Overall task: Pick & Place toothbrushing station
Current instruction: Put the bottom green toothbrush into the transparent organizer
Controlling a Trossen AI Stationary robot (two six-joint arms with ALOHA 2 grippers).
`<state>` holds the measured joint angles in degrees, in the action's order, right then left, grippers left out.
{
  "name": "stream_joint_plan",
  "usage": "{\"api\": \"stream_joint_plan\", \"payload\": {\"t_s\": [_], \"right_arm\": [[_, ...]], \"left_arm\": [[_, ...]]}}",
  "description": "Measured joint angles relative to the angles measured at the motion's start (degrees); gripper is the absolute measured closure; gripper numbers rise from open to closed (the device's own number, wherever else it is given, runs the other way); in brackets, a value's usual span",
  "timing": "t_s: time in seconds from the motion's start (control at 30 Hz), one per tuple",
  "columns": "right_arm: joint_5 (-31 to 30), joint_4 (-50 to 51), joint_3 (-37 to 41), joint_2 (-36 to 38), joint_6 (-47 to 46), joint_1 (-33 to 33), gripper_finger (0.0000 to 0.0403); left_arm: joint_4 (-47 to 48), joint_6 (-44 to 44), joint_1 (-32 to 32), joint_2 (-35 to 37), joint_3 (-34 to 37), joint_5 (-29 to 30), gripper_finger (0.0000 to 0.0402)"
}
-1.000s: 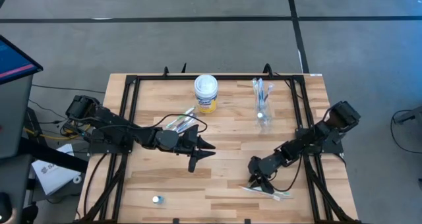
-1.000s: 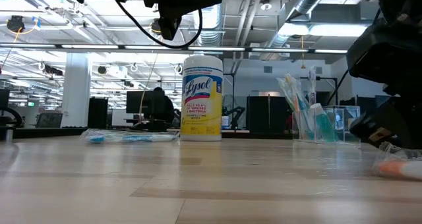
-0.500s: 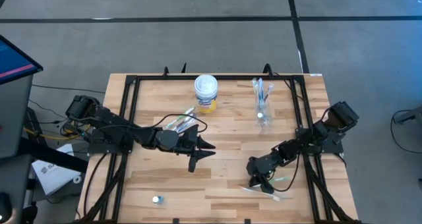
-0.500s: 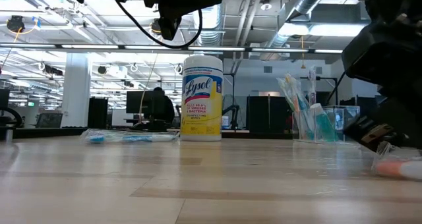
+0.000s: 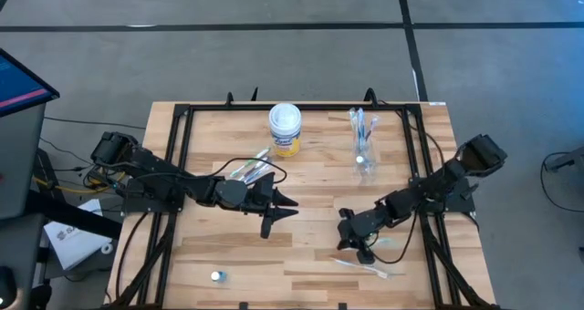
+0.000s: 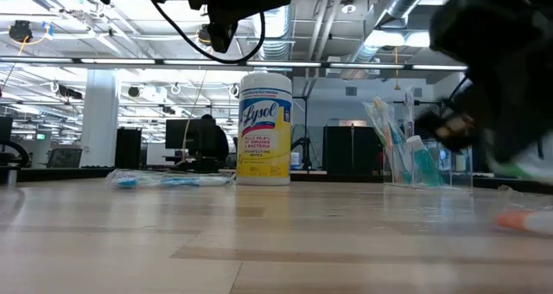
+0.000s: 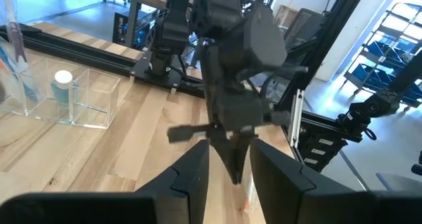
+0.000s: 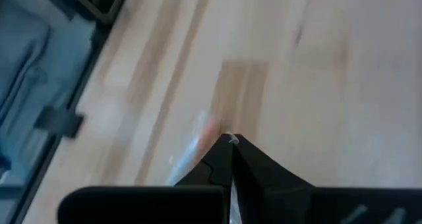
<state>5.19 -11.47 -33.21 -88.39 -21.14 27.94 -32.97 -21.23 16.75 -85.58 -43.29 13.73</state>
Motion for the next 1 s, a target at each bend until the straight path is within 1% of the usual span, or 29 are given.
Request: {"api": "stream_joint_plan", "payload": {"t_s": [0.1,0.27,0.43,0.5,0.63,0.83,1.0], "right_arm": [[-1.62,-0.46,-0.89,3.26,2.69,-0.75,0.0403],[-7.68,-0.55,-0.92,8.17,4.62,-1.5,0.0403],[-15.55,-1.84,-0.92,12.23,6.08,-1.5,0.0403],[-17.3,-3.66,-0.92,13.32,6.76,-1.55,0.0403],[-18.0,-8.56,-0.95,14.51,9.25,-2.03,0.0403],[-20.23,-17.36,-0.97,14.5,13.05,-3.56,0.0403],[-20.28,-25.86,-1.0,14.14,15.99,-5.36,0.0403]], "left_arm": [[0.02,0.32,-0.02,0.0,0.0,0.0,0.0296],[0.01,1.75,0.0,0.0,0.0,0.03,0.0296],[-0.02,1.75,0.0,0.0,0.0,0.05,0.0296],[-0.03,1.75,0.0,0.0,0.0,0.05,0.0296],[-0.09,2.8,0.0,0.0,0.0,0.38,0.0296],[-0.26,4.15,0.0,0.0,0.0,2.59,0.0296],[-0.58,6.42,-0.02,0.0,0.0,2.82,0.0296]]}}
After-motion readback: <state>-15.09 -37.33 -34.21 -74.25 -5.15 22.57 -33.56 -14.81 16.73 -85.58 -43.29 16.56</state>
